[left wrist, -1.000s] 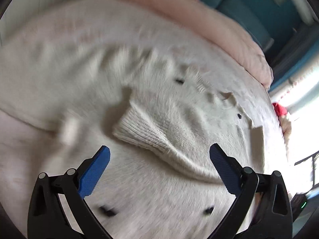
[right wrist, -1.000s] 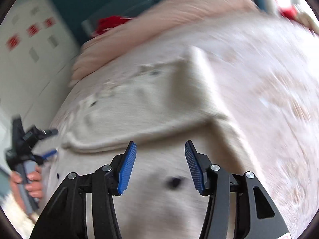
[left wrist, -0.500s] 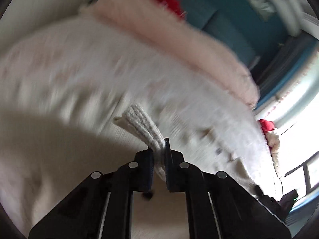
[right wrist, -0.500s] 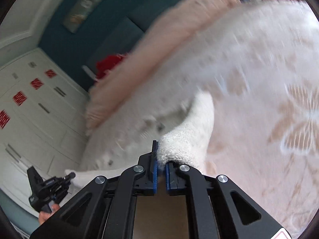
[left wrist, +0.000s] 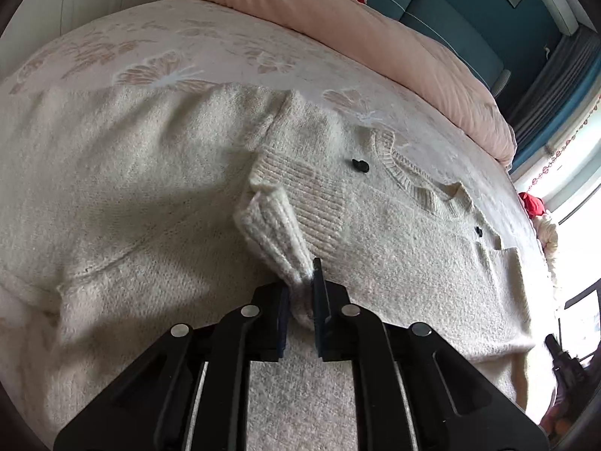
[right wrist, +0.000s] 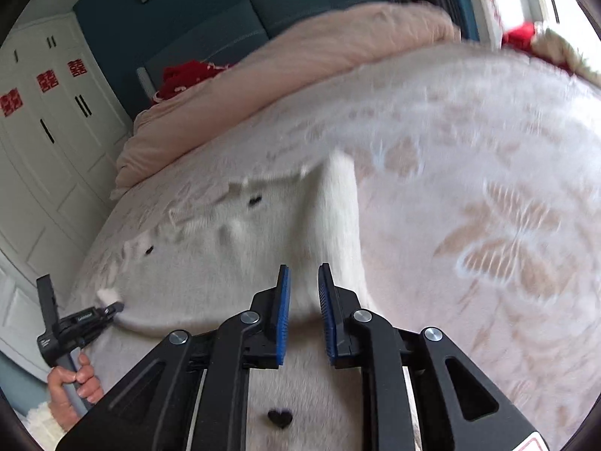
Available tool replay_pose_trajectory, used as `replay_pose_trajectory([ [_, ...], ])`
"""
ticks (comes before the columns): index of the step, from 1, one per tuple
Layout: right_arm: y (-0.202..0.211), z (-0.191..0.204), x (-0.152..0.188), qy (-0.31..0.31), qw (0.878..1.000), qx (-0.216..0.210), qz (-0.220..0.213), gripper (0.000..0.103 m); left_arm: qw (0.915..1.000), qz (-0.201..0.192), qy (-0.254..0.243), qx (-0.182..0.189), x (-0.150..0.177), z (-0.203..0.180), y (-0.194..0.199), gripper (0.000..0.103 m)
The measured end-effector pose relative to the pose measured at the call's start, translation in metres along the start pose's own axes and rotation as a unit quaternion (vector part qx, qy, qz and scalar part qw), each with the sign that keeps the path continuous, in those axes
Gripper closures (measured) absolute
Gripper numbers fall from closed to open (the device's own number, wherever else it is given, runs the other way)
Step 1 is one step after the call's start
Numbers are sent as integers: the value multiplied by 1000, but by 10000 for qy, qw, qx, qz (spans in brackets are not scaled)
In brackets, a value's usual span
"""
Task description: Fold small clothes
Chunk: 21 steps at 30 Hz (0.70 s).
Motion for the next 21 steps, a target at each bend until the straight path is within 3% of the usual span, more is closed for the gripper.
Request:
replay_pose_trajectory([
  [2,-15,3,-20,328,9989,341,-1,60,10000,-35,-25,13,1,2,-4,91],
  [4,-52,13,-36,550,9962,644,224,45,9999,-90,-59,8,2,3,0,91],
  [6,-95,15,-46,589,9922,916,606,46,9996,-192,-193,-46,3,-2,-1,91],
  [7,-109,12,-48,587,9900,1034,763,46,9994,-239,-248,-68,3,-3,-2,90],
  [9,-136,14,-48,497,9874,1069,1052,83,9993,-283,-252,-52,4,-1,1,90],
  [10,-137,14,-51,306,9898,936,1030,92,9993,-294,-241,-29,4,-1,1,90],
  [13,-109,4,-68,-454,9973,392,434,94,9993,-322,-158,107,3,2,0,90],
  [14,-107,-4,-67,-511,9971,433,356,94,9992,-338,-156,120,4,3,0,90],
  [16,-134,-21,-49,-395,9922,765,901,93,9991,-362,-212,87,5,1,-2,90],
  [18,-126,-21,-50,-246,9938,788,745,90,9990,-367,-260,37,6,1,-2,90],
  [21,-83,6,-61,-122,9981,538,283,90,9990,-366,-244,60,6,2,-3,90],
])
Point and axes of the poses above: each gripper's, at about its wrist camera, not at the fingertips, and y roughly against the way its jaws point, z to its left, x to its underside, the point moved 5 cm from there along -y, roughly the way its jaws point, and after that the axes turned 1 degree about z, right-handed, at the moved point
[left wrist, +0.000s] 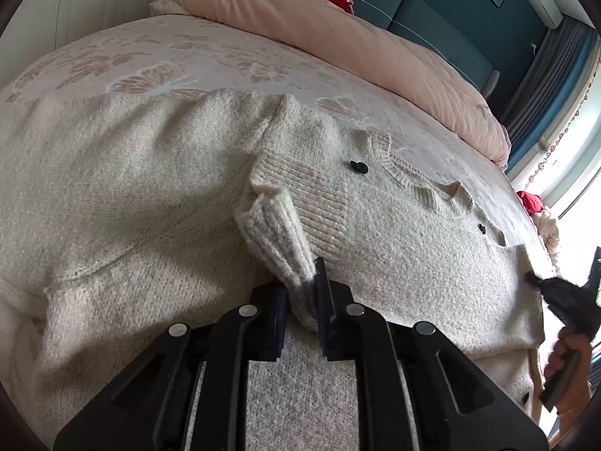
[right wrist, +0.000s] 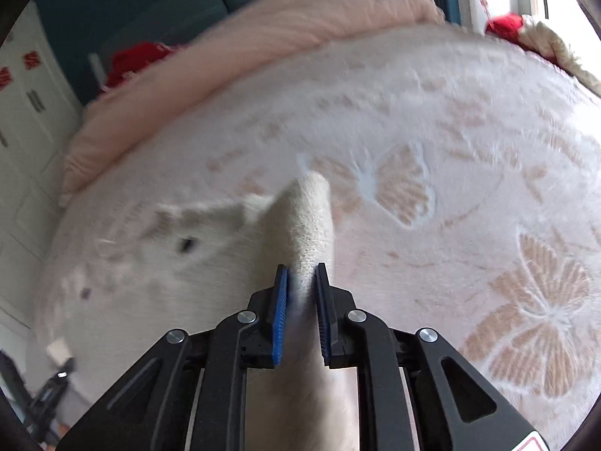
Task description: Fold small clothes
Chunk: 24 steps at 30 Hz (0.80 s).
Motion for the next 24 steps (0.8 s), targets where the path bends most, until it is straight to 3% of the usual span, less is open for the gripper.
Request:
replay_pose_trajectory([
  [2,33,22,11,465,9985,-199,-216,90,10000,-15,-14,-7,1,0,0,90],
  [4,43,36,36,747,9959,-515,64,92,10000,-31,-50,-48,1,-1,0,89],
  [6,35,33,59,1077,9933,-225,347,100,9999,-37,-104,-115,2,-3,0,89],
  [8,18,-2,72,899,9938,273,598,103,9997,-37,-152,-172,2,-5,0,89],
  [11,30,-18,68,411,9973,15,605,103,9994,-37,-221,-248,3,-7,0,89],
  [13,49,-4,62,616,9973,-55,399,103,9993,-35,-244,-278,2,-7,-1,89],
  [17,27,-14,79,1012,9910,466,747,103,9999,-22,-86,-148,0,-3,6,88],
  [20,58,5,71,1000,9928,484,445,101,9996,-180,-69,-194,-4,7,40,78],
  [24,103,39,98,1205,9923,-47,297,100,9971,-574,219,-446,-13,69,106,47],
])
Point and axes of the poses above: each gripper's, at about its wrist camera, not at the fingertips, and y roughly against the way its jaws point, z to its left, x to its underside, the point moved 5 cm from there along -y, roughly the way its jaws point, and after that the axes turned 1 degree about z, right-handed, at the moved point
